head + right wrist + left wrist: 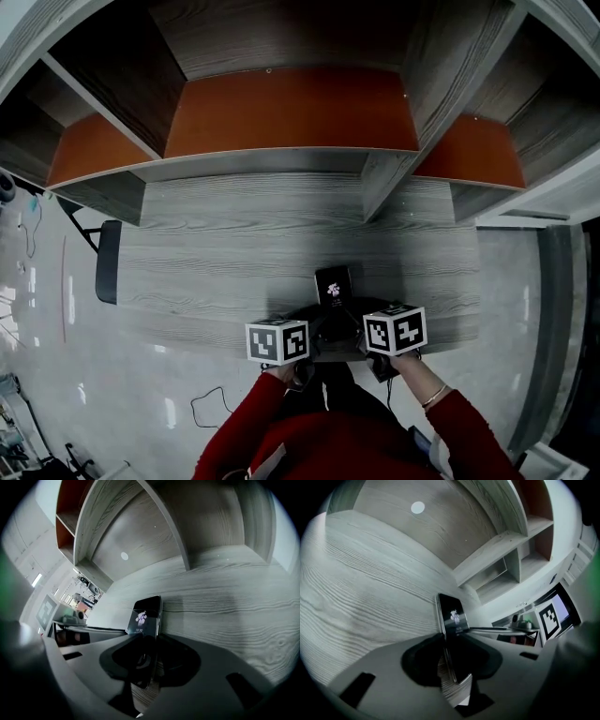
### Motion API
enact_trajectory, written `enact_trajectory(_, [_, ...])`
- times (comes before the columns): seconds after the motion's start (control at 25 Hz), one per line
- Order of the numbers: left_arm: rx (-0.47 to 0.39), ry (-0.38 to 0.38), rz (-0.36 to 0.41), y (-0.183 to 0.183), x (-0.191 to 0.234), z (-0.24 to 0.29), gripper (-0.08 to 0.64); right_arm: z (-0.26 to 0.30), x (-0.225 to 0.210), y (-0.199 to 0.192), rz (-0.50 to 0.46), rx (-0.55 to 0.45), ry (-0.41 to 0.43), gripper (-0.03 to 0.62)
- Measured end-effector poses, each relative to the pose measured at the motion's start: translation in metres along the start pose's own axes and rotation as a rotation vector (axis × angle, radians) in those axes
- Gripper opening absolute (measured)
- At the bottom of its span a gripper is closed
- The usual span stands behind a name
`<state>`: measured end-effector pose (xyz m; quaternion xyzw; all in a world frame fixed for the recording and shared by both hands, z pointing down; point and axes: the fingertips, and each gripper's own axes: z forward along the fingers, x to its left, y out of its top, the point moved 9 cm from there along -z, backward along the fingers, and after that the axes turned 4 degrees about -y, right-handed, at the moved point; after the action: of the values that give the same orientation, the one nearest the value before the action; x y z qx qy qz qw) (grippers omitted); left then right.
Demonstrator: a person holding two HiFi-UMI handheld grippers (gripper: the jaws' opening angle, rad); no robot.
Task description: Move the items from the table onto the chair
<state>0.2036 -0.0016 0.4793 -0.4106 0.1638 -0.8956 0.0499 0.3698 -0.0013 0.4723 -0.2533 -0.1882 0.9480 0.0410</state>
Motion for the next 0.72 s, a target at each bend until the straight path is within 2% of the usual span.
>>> enact_trajectory(0.2, [-0.08, 0.013, 0.025, 0.01, -0.007, -0.013, 0.122, -0.012, 0.012, 0.013, -0.009, -0.083, 0.017, 0.109])
enact_trajectory(0.36, [-0.14, 0.037, 0.062, 0.02, -0.011, -0.024, 0.093, -0.017, 0.019, 0.021, -0.007, -0.123, 0.031, 0.106])
enact_trajectory(0.72, [-0.174, 0.056, 0.11, 0.015, -0.017, -0.03, 0.081, -0.02, 0.026, 0.011, -0.019, -0.177, 0.003, 0.106])
